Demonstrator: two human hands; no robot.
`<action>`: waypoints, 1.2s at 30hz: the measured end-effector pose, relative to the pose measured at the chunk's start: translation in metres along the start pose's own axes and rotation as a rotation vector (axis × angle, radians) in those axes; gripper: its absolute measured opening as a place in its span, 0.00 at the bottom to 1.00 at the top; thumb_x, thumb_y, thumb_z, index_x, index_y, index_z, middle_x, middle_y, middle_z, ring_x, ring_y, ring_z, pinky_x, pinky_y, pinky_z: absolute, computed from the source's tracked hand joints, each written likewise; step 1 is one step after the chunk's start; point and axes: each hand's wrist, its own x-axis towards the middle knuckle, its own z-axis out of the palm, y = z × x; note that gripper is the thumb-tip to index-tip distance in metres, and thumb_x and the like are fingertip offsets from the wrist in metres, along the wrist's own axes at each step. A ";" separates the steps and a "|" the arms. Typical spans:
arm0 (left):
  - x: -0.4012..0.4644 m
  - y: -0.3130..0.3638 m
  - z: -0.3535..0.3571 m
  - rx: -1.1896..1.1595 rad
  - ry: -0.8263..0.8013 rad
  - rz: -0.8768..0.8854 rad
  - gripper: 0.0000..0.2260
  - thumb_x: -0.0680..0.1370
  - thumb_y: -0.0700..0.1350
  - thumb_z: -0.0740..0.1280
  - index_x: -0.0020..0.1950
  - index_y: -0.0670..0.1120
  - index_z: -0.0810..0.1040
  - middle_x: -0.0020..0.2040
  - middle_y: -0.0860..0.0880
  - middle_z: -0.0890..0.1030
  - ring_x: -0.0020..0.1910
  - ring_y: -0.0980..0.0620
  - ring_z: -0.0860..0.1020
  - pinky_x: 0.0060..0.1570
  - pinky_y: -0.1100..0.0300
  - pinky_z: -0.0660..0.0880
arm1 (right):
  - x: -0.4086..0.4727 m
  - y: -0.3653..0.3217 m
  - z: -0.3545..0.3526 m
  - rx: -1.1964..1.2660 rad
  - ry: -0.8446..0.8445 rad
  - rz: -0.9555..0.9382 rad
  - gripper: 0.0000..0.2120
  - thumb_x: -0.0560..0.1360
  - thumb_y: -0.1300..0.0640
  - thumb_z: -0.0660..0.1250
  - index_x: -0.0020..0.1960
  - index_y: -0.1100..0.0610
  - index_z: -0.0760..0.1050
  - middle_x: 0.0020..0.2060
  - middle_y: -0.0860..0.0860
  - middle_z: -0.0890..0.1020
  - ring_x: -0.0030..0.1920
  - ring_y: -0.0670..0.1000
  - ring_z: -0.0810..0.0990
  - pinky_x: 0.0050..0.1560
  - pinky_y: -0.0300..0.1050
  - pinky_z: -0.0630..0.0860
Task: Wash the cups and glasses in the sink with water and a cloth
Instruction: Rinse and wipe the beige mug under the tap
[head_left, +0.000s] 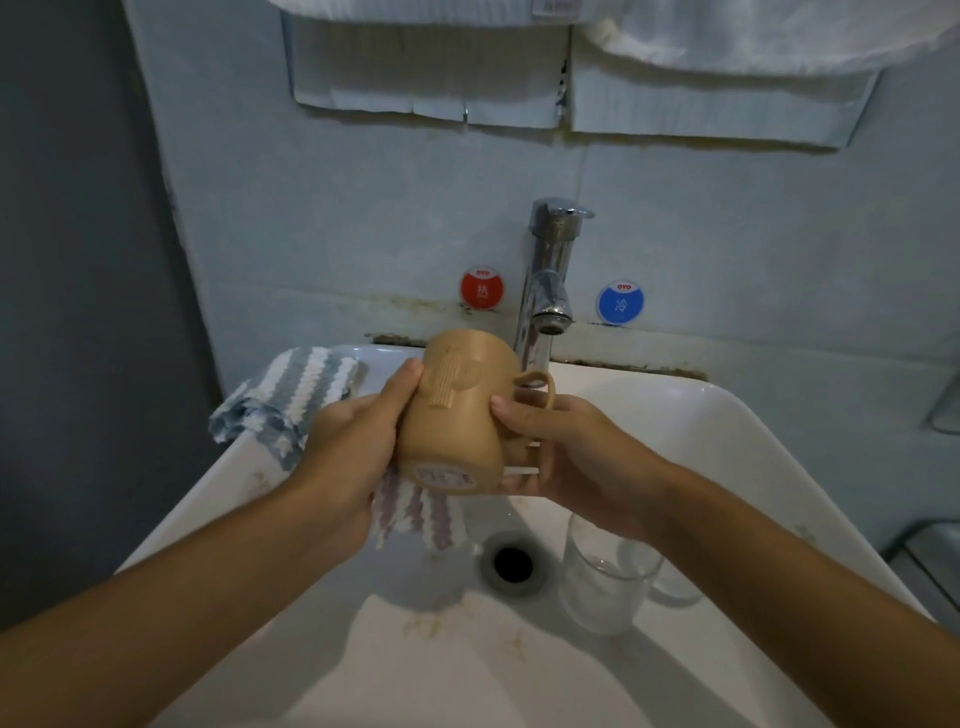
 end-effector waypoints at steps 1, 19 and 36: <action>0.001 -0.001 -0.001 0.010 0.015 0.022 0.19 0.76 0.56 0.69 0.51 0.39 0.83 0.44 0.44 0.86 0.43 0.46 0.85 0.41 0.53 0.82 | -0.001 0.000 0.000 -0.009 -0.001 -0.002 0.20 0.77 0.55 0.69 0.67 0.59 0.72 0.59 0.58 0.82 0.59 0.59 0.82 0.59 0.60 0.79; -0.002 -0.003 -0.002 0.329 0.161 0.176 0.12 0.76 0.47 0.71 0.39 0.41 0.77 0.33 0.39 0.78 0.24 0.56 0.73 0.23 0.66 0.67 | 0.007 0.026 0.000 -0.403 0.469 -0.308 0.31 0.71 0.53 0.76 0.66 0.45 0.61 0.53 0.38 0.74 0.49 0.43 0.79 0.35 0.32 0.78; -0.006 0.001 0.002 0.233 0.215 0.281 0.09 0.78 0.50 0.69 0.38 0.50 0.78 0.37 0.53 0.82 0.37 0.57 0.80 0.33 0.63 0.74 | 0.007 0.016 -0.007 -0.402 0.166 -0.140 0.54 0.58 0.56 0.83 0.75 0.47 0.55 0.62 0.46 0.76 0.57 0.47 0.80 0.53 0.44 0.81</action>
